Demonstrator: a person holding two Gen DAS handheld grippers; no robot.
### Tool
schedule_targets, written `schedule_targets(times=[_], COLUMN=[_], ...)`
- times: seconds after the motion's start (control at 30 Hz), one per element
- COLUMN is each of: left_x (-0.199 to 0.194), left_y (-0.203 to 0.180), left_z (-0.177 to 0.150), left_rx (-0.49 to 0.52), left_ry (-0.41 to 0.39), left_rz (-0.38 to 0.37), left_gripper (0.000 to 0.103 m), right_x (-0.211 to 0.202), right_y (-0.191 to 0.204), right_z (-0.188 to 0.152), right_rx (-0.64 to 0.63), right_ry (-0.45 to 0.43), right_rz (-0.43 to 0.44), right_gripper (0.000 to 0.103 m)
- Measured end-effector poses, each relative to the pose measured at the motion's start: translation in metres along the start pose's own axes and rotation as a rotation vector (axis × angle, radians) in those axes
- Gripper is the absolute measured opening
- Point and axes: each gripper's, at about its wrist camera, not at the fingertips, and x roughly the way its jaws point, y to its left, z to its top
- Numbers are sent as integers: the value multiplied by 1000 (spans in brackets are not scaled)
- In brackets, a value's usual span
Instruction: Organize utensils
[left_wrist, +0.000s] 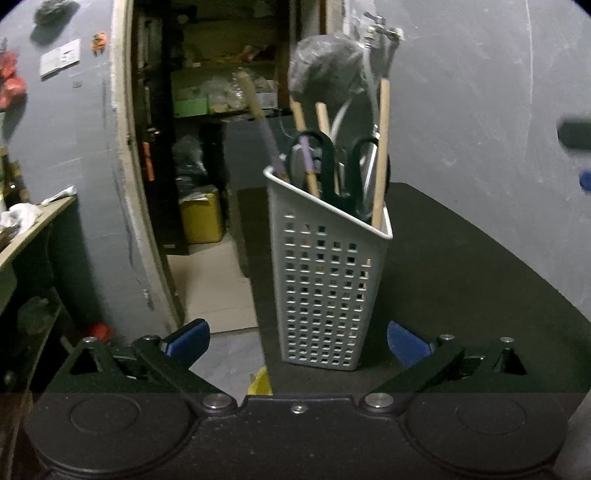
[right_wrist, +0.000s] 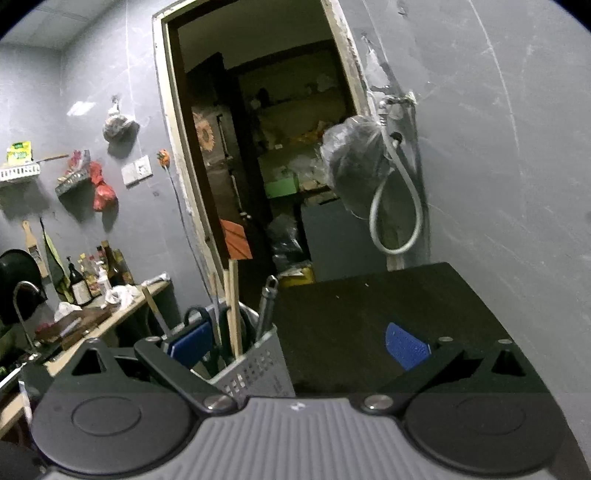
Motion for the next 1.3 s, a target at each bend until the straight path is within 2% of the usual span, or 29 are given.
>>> schedule_targets(times=[0.2,0.4,0.73,1.07,1.3], left_x=[-35,-73,-122,-129,-125], left_y=[10,16,14,23,35], left_z=[-4,-9,-21,-23,-27], left_rx=[-75,-157,-142,-129,-113], left_ry=[12,19,25,50,65], left_rz=[38,65,111,119,82], left_gripper=[102,102,102,102,102], right_x=[-15,-35,-49,-52,-51], right_y=[2,6,10,12,24], right_z=[-21,-35,-54,-64,-68], right_rx=[-9,19,44,46,25], right_ry=[54,85,161,241,271], right_rz=[-57,-69,-100,-175,-221], right_gripper=[103,103,103,103,103])
